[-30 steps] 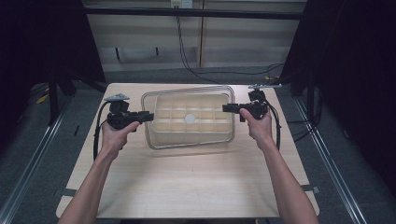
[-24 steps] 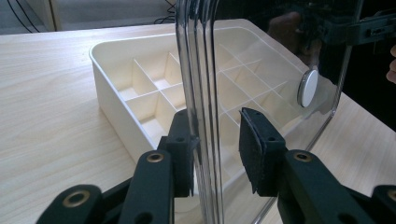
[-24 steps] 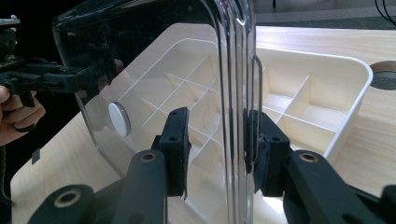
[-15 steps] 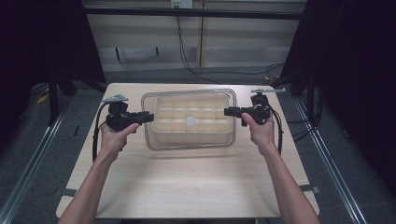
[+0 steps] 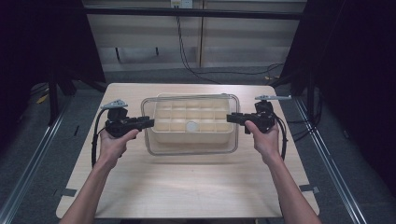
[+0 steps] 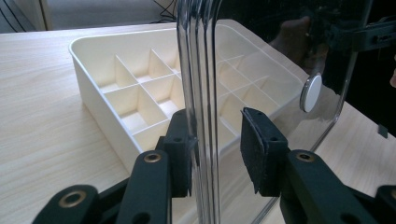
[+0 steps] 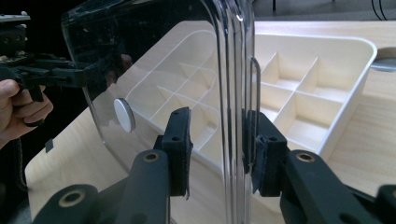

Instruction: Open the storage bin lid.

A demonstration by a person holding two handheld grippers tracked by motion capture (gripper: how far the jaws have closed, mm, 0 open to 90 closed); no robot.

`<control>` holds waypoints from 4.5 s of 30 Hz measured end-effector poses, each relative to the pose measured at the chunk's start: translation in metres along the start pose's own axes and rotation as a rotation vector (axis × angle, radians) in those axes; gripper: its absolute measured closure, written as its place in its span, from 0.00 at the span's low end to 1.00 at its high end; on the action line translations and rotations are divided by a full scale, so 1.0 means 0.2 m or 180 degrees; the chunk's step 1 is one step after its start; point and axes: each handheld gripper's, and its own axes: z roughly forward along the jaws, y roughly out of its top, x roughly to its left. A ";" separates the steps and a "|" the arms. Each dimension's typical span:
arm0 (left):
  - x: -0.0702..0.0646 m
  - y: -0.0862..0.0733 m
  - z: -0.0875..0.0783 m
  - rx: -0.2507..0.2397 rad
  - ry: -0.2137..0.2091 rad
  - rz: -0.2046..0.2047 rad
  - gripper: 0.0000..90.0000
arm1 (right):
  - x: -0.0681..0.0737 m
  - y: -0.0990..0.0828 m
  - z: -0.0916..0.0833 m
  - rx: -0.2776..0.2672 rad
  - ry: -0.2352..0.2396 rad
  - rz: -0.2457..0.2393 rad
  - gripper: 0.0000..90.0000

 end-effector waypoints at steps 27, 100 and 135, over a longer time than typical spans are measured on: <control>-0.08 -0.11 -0.13 0.0017 -0.0127 -0.0011 0.73 | 0.11 -0.19 -0.08 -0.0006 0.0138 0.0056 0.74; -0.14 -0.44 -0.05 0.0658 -0.0265 -0.0271 0.66 | 0.11 -0.59 -0.04 0.0468 0.0090 0.0440 0.66; -0.05 -0.50 0.09 0.0858 -0.0173 -0.0511 0.62 | 0.06 -0.64 0.14 0.0780 -0.0373 0.0357 0.37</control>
